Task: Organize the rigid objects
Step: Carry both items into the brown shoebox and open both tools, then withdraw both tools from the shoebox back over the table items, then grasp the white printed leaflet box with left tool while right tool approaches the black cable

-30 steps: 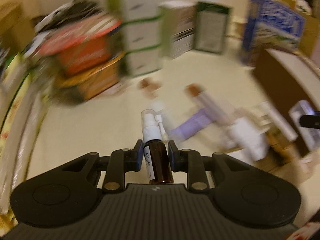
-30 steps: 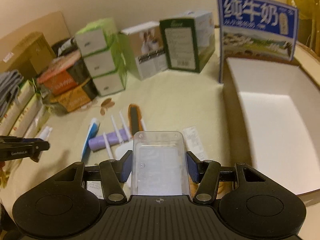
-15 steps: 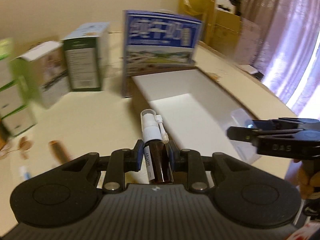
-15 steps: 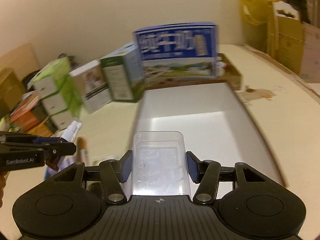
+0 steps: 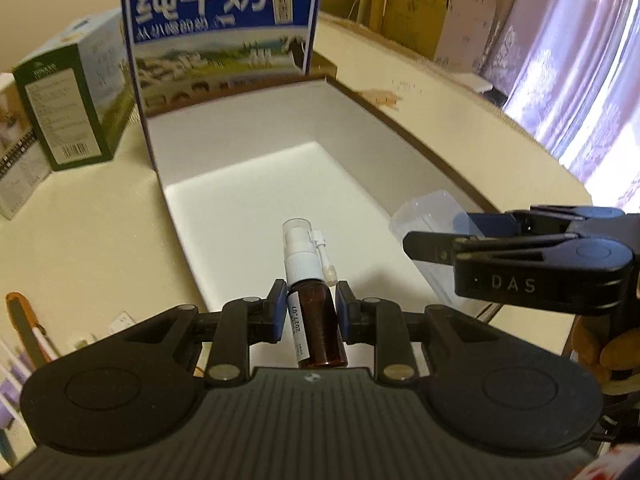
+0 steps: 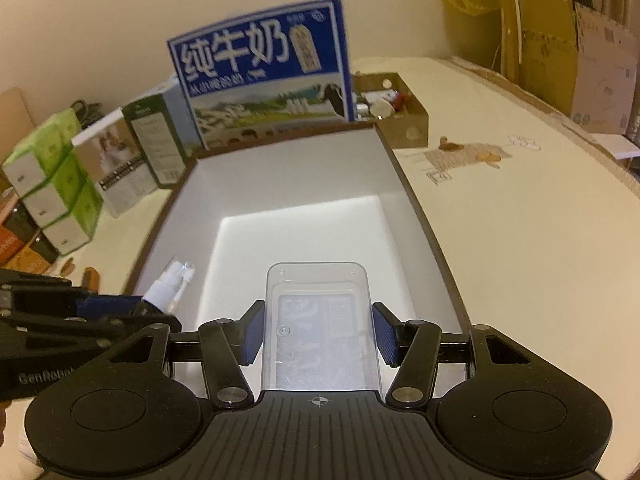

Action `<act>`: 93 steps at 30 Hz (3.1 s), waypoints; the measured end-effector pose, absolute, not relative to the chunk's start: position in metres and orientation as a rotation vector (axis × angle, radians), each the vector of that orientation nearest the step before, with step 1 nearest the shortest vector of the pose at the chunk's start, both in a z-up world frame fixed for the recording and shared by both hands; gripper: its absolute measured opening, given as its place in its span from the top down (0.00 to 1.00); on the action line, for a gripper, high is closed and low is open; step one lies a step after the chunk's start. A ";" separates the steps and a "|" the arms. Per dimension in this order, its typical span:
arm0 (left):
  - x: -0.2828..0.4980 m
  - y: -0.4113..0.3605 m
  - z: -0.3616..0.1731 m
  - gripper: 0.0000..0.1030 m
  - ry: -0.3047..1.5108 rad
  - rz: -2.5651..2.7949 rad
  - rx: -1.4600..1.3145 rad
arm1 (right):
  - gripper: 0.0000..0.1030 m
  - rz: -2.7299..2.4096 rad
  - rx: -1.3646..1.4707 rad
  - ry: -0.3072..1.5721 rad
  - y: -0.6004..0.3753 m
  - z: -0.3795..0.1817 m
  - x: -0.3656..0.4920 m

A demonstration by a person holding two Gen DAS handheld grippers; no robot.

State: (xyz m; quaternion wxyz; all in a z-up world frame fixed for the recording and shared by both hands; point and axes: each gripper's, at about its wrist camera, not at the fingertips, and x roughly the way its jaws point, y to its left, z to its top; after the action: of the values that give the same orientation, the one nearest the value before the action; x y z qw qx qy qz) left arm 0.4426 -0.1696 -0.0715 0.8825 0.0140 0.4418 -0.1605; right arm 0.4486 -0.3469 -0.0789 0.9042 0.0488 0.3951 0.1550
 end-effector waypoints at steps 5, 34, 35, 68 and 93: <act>0.452 -0.180 -0.087 0.79 0.958 -0.327 0.046 | 0.49 0.327 0.088 0.845 -0.350 -0.091 0.458; 0.433 -0.180 -0.053 0.64 0.889 -0.384 0.062 | 0.38 0.295 0.138 0.788 -0.352 -0.049 0.429; 0.429 -0.177 -0.048 0.63 0.881 -0.385 0.063 | 0.37 0.291 0.148 0.782 -0.351 -0.044 0.425; 0.225 0.024 0.017 0.57 0.759 -0.108 -0.042 | 0.32 0.409 0.208 0.768 -0.208 -0.012 0.260; 0.200 0.039 -0.054 0.42 0.894 -0.006 -0.099 | 0.32 0.530 0.077 0.829 -0.165 -0.081 0.251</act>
State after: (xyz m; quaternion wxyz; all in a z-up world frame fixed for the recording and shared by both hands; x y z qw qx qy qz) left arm 0.2004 0.0395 -0.0535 0.9007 -0.0476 0.4319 -0.0028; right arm 0.2505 -0.1653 -0.0809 0.8807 0.0368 0.3979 0.2542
